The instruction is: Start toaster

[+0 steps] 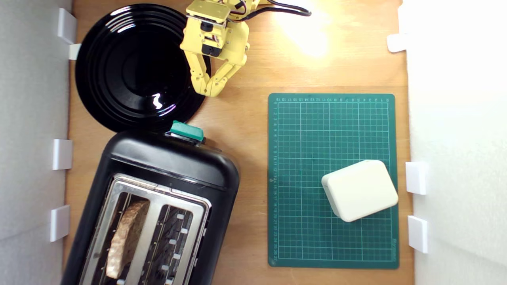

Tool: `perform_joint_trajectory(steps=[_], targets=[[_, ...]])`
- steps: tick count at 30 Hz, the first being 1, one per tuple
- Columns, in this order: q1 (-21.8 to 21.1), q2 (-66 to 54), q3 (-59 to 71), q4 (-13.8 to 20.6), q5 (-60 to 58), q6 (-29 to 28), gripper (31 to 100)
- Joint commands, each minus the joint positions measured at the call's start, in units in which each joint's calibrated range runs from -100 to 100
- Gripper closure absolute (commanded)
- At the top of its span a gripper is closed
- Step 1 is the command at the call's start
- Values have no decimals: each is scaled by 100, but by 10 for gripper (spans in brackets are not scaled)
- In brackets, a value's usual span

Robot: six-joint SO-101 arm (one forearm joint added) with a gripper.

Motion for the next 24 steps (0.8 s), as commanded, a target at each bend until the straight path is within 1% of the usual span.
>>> perform_joint_trajectory(steps=[1, 4, 11, 15, 20, 24], targets=[[39, -83, 75, 41, 19, 29, 989], [95, -83, 75, 125, 19, 29, 989], [158, -83, 75, 69, 19, 29, 989], [277, -83, 75, 50, 19, 34, 989], [285, -83, 75, 144, 10, 29, 989], [285, -42, 75, 153, 2, 29, 989]])
